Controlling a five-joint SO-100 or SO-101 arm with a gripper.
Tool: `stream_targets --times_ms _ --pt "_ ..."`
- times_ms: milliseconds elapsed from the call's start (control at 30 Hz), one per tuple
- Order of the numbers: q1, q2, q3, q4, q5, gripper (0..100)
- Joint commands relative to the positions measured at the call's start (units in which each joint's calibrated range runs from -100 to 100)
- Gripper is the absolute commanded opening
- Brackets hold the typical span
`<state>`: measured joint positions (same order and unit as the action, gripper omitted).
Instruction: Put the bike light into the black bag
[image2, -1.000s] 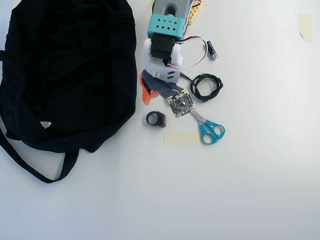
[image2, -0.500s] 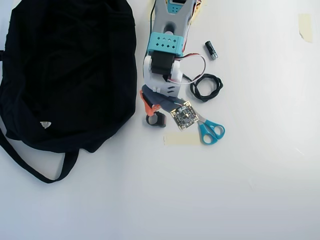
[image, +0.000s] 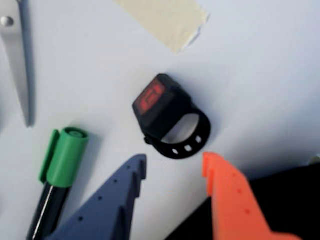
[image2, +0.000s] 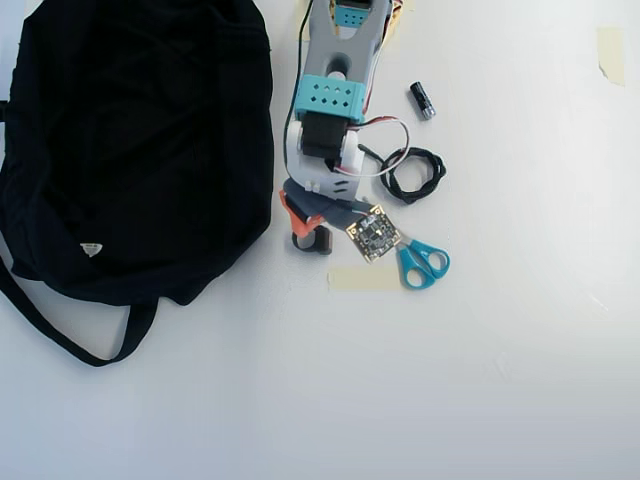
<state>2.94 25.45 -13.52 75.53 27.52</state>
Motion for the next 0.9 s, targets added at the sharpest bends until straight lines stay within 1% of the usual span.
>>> stream_targets --times_ms 0,67,133,233,333,467,667,867 --pt "0.50 0.03 -2.83 -0.94 0.90 15" --pt "0.58 0.28 -2.92 -1.02 1.21 16" --pt "1.03 0.36 -2.92 -1.02 1.27 20" --pt "1.10 0.36 -2.92 -1.02 1.27 24" --pt "1.10 0.36 -2.83 -1.88 1.32 24" --pt "1.17 1.77 -3.10 -2.66 2.95 24" --pt "1.10 4.68 -6.06 -2.92 3.05 24" --pt "1.03 8.00 -10.20 -2.92 4.62 24"
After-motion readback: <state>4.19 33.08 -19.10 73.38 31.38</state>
